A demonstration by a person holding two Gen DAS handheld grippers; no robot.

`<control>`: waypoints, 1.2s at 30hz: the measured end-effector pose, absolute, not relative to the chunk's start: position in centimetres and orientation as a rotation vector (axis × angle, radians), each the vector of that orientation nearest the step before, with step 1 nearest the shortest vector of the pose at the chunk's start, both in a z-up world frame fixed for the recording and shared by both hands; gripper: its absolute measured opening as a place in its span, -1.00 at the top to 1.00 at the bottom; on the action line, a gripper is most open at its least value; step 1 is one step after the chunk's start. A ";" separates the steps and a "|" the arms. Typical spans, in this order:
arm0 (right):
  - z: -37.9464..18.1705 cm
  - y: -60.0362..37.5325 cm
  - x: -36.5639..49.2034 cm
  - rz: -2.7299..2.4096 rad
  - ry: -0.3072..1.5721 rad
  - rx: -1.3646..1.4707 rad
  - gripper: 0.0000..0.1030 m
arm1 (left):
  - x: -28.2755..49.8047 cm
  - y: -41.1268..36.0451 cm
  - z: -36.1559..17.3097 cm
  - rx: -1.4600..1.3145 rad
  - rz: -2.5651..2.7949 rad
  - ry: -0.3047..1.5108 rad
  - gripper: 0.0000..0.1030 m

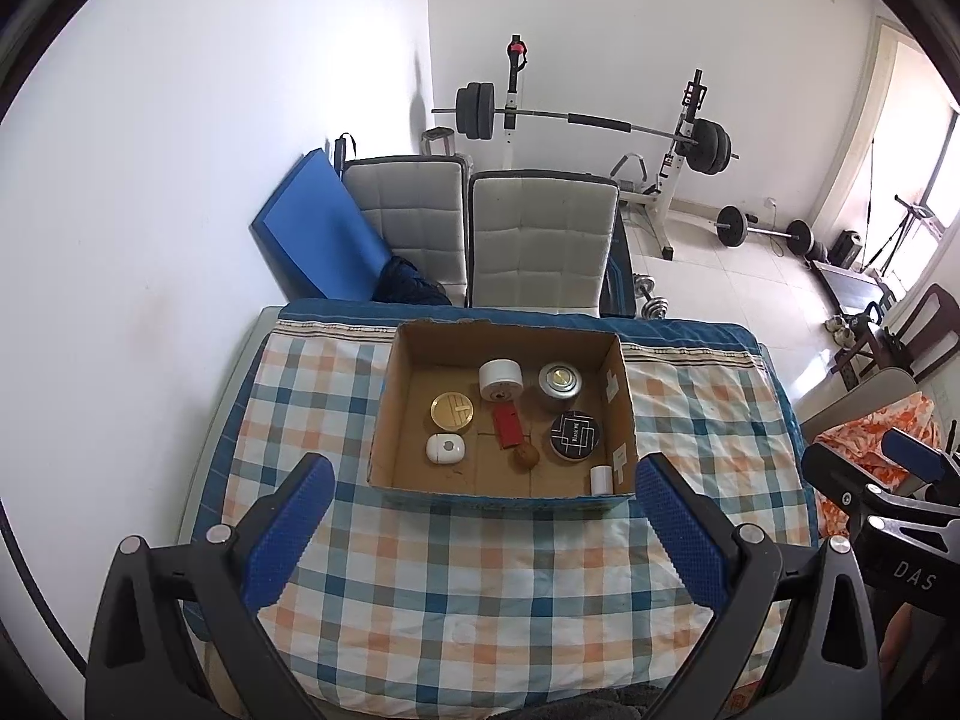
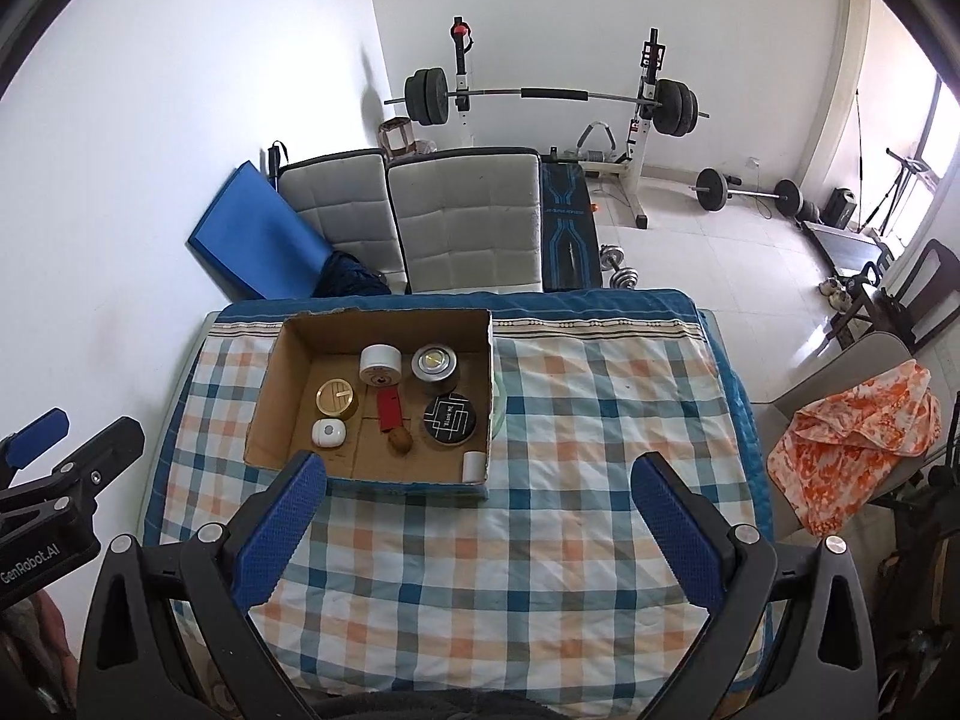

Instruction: Organize rigid objects

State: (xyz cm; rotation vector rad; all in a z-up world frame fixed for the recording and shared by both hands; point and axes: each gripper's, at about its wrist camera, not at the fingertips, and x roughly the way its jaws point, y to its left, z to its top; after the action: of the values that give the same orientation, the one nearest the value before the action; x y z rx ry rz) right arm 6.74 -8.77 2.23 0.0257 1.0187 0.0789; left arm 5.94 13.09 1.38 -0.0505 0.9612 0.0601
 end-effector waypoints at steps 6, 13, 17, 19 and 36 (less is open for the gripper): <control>2.5 -9.1 6.6 0.070 1.013 0.034 -1.00 | 6.1 13.1 1.3 -0.049 0.061 0.961 -1.00; 2.5 -9.1 6.6 0.070 1.015 0.034 -1.00 | 6.0 12.9 1.2 -0.048 0.057 0.963 -1.00; 2.4 -9.4 6.4 0.073 1.021 0.035 -1.00 | 5.9 12.8 1.2 -0.047 0.057 0.963 -1.00; 2.4 -9.6 6.4 0.070 1.021 0.039 -1.00 | 5.9 12.8 1.2 -0.046 0.058 0.963 -1.00; 2.4 -9.8 6.3 0.055 1.009 0.038 -1.00 | 5.9 13.0 1.5 -0.053 0.063 0.945 -1.00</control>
State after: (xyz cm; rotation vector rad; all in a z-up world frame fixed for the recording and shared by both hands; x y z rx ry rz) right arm 6.31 -9.83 2.42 0.0377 1.0091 0.0548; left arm 5.91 12.96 1.51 -0.0534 0.9449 0.0629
